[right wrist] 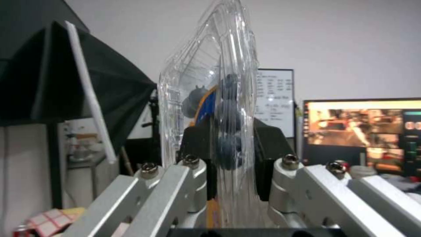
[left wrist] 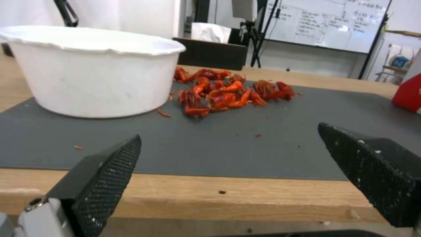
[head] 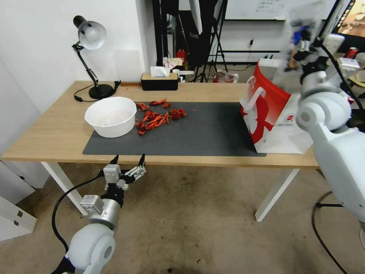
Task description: Close the takeout container lid, then place the container into the takeout bag.
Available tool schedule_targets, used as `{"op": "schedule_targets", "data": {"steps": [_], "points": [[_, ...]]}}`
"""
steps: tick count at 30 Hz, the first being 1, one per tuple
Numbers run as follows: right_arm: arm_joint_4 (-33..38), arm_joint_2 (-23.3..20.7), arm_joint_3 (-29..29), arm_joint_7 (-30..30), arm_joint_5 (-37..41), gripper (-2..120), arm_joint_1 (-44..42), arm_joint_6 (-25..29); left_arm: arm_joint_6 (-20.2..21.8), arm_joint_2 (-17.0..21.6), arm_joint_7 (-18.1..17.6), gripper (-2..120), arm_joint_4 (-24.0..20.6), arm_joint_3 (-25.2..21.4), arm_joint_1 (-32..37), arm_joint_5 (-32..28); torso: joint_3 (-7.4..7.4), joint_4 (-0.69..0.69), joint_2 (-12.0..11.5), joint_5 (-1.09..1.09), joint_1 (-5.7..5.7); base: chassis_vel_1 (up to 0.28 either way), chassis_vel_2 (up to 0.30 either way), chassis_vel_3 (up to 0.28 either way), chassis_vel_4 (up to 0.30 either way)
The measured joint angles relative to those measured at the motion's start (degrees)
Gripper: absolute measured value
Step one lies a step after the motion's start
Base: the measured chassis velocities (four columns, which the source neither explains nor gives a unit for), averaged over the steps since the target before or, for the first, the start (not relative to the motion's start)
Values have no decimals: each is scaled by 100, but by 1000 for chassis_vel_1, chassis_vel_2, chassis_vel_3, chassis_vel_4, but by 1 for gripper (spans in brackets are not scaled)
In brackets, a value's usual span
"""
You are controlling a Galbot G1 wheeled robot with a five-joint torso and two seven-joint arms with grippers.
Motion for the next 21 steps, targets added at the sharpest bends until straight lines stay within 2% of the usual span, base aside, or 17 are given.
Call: {"op": "schedule_targets", "data": {"steps": [4,10,12,13,16,17,20,21], "points": [[122,26,44,85,65,14,-232,-84,-11,10,-28,100,17,21,16,-60,0,6,0,2,0,0,0,0,0],[269,127,44,241,331,14,-352,-267,-14,49,-52,100,48,-4,-35,-94,0,6,0,1,0,0,0,0,0],[286,181,43,308,468,22,-383,-350,-21,65,-123,100,69,3,-68,-96,0,5,0,0,0,0,0,0,0],[286,181,43,308,468,22,-383,-350,-21,65,-123,100,69,3,-68,-96,0,5,0,0,0,0,0,0,0],[267,268,30,385,539,36,-458,-429,-24,116,-160,100,113,17,-71,-97,0,5,0,1,0,0,0,0,0],[267,268,30,385,539,36,-458,-429,-24,116,-160,100,113,17,-71,-97,0,5,0,1,0,0,0,0,0],[258,323,28,450,634,50,-524,-478,-24,155,-188,100,121,13,-82,-99,0,5,0,0,0,0,0,0,0],[258,323,28,450,634,50,-524,-478,-24,155,-188,100,121,13,-82,-99,0,5,0,0,0,0,0,0,0]]}}
